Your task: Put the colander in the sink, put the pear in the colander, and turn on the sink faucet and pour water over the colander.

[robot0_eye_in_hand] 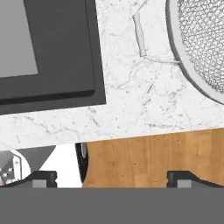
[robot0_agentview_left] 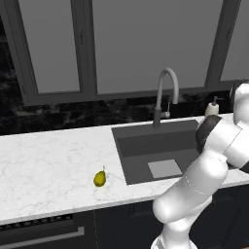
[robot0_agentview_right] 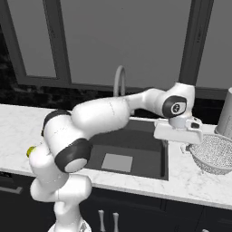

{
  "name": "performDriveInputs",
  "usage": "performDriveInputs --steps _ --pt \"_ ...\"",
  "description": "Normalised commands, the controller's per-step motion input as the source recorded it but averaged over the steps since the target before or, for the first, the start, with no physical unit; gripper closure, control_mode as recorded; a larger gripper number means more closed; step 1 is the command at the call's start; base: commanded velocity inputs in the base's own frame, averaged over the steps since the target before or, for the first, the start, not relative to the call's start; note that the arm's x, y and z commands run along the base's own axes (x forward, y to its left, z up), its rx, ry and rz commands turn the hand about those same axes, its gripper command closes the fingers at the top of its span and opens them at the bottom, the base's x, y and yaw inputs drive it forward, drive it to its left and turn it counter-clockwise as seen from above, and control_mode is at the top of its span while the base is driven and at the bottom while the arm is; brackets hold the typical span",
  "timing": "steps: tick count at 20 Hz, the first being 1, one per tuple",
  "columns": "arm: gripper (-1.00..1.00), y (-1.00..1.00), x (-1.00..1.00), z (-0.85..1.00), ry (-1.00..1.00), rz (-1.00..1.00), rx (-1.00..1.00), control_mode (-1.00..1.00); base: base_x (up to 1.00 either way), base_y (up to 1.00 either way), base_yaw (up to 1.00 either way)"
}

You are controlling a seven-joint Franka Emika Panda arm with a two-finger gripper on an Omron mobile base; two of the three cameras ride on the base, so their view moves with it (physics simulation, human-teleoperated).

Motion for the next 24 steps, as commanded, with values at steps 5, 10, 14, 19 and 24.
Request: performDriveInputs --steps 5,10,14,19,24 --pt "-1.00 -1.00 0.87 -0.36 0.00 0.13 0.01 -1.00 0.00 0.00 0.00" --pt "-1.00 -0.75 0.30 -0.03 0.00 0.12 0.07 -1.00 0.00 0.00 0.00" --pt "-1.00 -0.40 0.22 0.00 0.00 0.05 0.08 -1.00 0.00 0.00 0.00" --pt "-1.00 -0.15 0.17 -0.02 0.00 0.02 0.03 -1.00 0.00 0.00 0.00" --pt "-1.00 0.00 0.10 -0.23 -0.01 0.00 0.00 -1.00 0.00 0.00 0.00"
